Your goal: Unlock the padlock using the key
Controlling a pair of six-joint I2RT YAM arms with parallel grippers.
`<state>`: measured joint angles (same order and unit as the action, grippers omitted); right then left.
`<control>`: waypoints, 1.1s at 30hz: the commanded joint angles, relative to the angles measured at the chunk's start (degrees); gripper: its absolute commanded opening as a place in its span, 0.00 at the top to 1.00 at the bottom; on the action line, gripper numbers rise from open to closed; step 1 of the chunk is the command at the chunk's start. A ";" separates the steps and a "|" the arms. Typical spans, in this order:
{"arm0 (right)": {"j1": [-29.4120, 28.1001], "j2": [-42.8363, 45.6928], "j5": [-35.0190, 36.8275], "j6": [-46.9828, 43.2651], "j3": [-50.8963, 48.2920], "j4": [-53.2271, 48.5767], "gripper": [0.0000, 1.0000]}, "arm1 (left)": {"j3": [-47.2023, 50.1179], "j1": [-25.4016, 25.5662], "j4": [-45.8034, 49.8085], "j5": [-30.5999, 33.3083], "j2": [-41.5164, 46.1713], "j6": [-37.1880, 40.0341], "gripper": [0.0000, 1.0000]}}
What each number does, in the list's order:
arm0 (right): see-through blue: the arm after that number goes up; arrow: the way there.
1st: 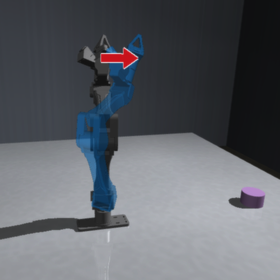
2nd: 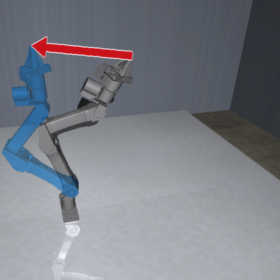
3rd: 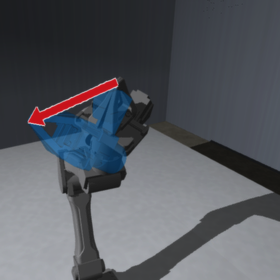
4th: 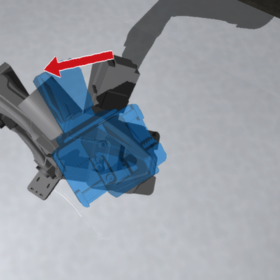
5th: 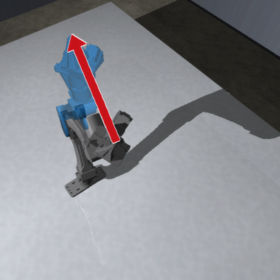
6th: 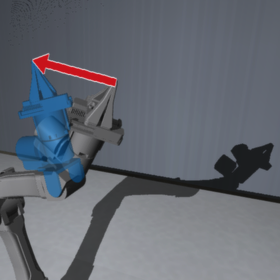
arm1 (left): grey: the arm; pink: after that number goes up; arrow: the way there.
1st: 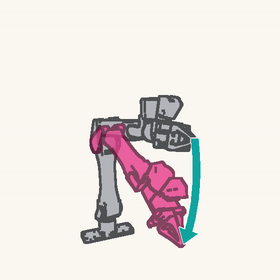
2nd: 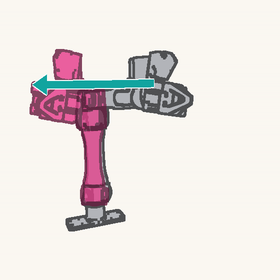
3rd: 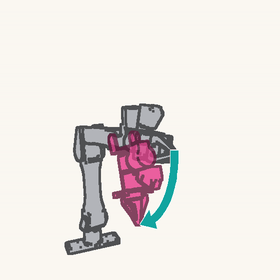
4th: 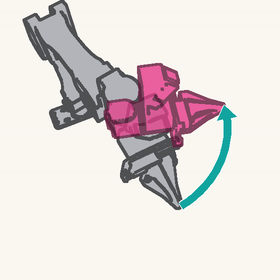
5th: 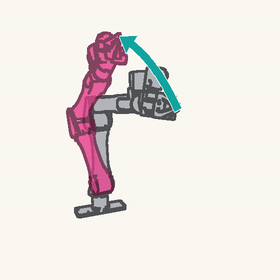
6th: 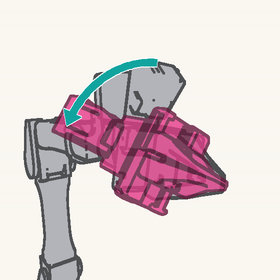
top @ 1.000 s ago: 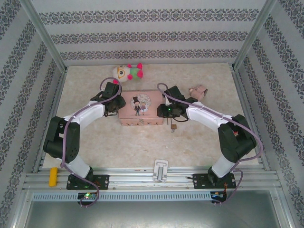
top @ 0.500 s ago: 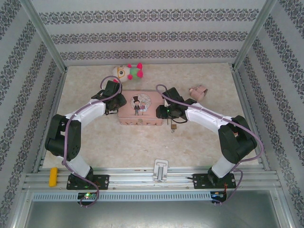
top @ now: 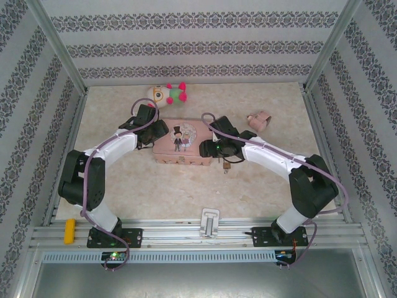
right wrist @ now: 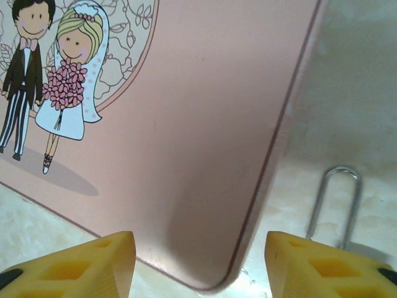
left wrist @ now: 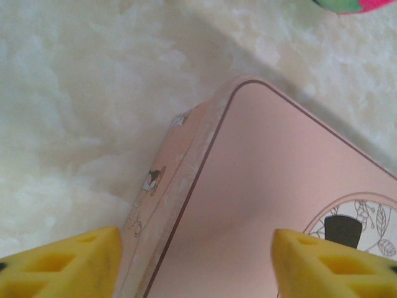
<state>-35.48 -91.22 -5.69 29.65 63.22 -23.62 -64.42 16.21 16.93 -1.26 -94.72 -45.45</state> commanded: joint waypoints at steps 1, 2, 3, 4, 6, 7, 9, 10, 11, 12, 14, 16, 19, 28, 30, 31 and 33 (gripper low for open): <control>0.26 4.30 4.71 -1.67 -0.36 -2.88 0.40 | -0.55 -1.40 3.20 1.82 5.65 1.17 0.23; 0.54 5.44 5.71 -1.85 -0.88 -3.17 0.39 | -0.45 -1.59 3.97 2.78 7.13 1.69 0.18; 0.79 6.64 6.65 -1.96 -1.33 -3.34 0.38 | -0.28 -1.82 4.64 3.64 8.35 2.15 0.14; 1.19 7.96 7.57 -2.21 -1.94 -3.45 0.37 | -0.01 -2.03 5.37 4.70 9.87 2.74 0.11; 2.41 10.37 9.21 -2.65 -3.19 -3.71 0.36 | 0.91 -2.45 6.55 7.14 12.87 3.99 0.03; 3.31 11.67 9.94 -3.05 -3.99 -3.80 0.35 | 1.59 -2.59 7.03 8.86 14.31 4.80 0.01; 5.09 14.14 11.32 -3.69 -5.51 -3.89 0.32 | 3.26 -2.83 7.66 12.40 17.69 6.71 0.01; 6.17 15.33 11.79 -4.18 -6.34 -3.89 0.30 | 4.40 -2.99 7.88 14.51 19.66 7.71 0.01; 7.28 16.60 12.29 -4.56 -7.13 -3.89 0.29 | 5.65 -3.10 8.02 16.44 21.43 8.70 0.01; 8.15 17.66 12.71 -4.95 -7.88 -3.89 0.27 | 6.86 -3.19 7.67 18.08 23.02 9.76 0.01; 10.03 20.33 13.91 -6.03 -9.72 -3.52 0.21 | 10.37 -3.20 5.77 21.55 27.09 12.47 0.01; 11.62 22.92 15.26 -6.74 -11.68 -2.55 0.14 | 14.68 -3.20 2.14 24.65 31.09 15.40 0.01; 14.45 26.47 16.04 -7.61 -14.89 -0.60 0.02 | 23.03 -3.29 -7.23 27.97 37.24 20.88 0.01; 22.41 35.32 21.25 -10.68 -24.00 7.78 0.02 | 40.02 -3.91 -30.69 30.17 42.61 38.50 0.01; 23.43 36.73 22.10 -12.26 -26.20 11.10 0.02 | 44.27 -4.15 -39.25 29.03 41.68 41.95 0.01; 23.63 37.26 22.23 -13.45 -27.35 13.17 0.02 | 45.96 -4.17 -43.16 28.47 41.13 42.94 0.01; 23.71 38.40 22.20 -17.81 -30.80 19.52 0.02 | 49.05 -4.79 -50.95 26.84 39.34 44.00 0.01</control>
<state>-12.08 -54.28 14.28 17.69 35.75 -13.43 -18.50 12.69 -16.88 26.50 -53.84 -7.86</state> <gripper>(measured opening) 0.980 0.992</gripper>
